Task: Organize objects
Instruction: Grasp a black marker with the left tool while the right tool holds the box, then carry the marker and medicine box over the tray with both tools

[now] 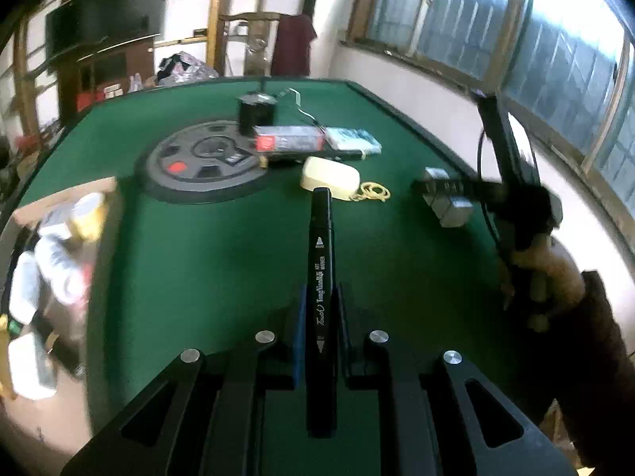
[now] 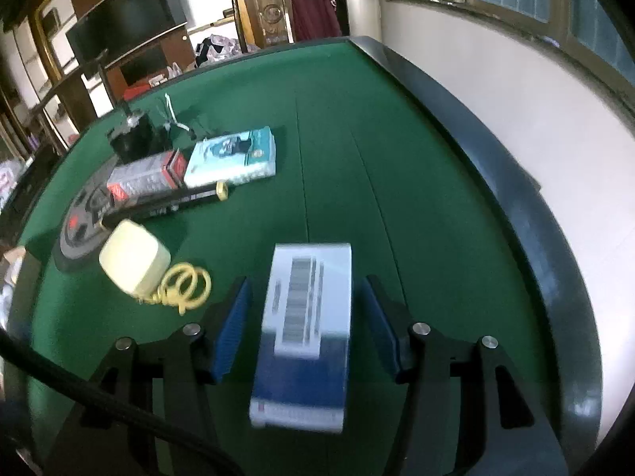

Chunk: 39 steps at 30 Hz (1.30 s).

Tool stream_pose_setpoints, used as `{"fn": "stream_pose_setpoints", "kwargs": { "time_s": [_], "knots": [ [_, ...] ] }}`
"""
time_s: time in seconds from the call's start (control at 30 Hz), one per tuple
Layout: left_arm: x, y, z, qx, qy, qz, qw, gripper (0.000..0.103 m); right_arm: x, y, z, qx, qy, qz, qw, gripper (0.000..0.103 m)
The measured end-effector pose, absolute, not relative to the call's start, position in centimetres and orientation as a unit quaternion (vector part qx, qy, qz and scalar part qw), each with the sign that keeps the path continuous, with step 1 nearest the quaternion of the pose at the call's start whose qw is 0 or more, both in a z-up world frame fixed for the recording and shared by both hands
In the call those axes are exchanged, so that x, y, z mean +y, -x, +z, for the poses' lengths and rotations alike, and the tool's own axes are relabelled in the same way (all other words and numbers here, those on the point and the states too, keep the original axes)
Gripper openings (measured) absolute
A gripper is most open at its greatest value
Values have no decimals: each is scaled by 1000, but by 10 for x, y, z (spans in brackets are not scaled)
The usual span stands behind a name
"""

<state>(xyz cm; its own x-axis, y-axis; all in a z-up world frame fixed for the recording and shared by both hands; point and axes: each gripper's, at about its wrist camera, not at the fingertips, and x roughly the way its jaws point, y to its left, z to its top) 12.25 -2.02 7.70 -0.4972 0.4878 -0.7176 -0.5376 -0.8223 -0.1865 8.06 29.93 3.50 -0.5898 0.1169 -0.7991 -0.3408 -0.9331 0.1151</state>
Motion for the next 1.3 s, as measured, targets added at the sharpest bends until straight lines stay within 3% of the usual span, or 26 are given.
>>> {"fn": "stream_pose_setpoints", "kwargs": {
  "time_s": [0.03,0.37,0.53,0.87,1.3],
  "knots": [
    [-27,-123,79,24,403,866,295,12,298,-84,35,125,433,883,133,31],
    [-120,-130,93,-50,378,887,260,12,276,-124,72,223,412,883,40,32],
    [-177,-132,90,-84,374,902,200,12,217,-122,97,219,402,888,-46,32],
    [-246,-130,53,-124,410,895,121,12,60,-85,92,201,444,848,-207,32],
    [-247,-139,30,-96,440,883,131,13,-67,-83,58,138,500,814,-263,32]
  ]
}}
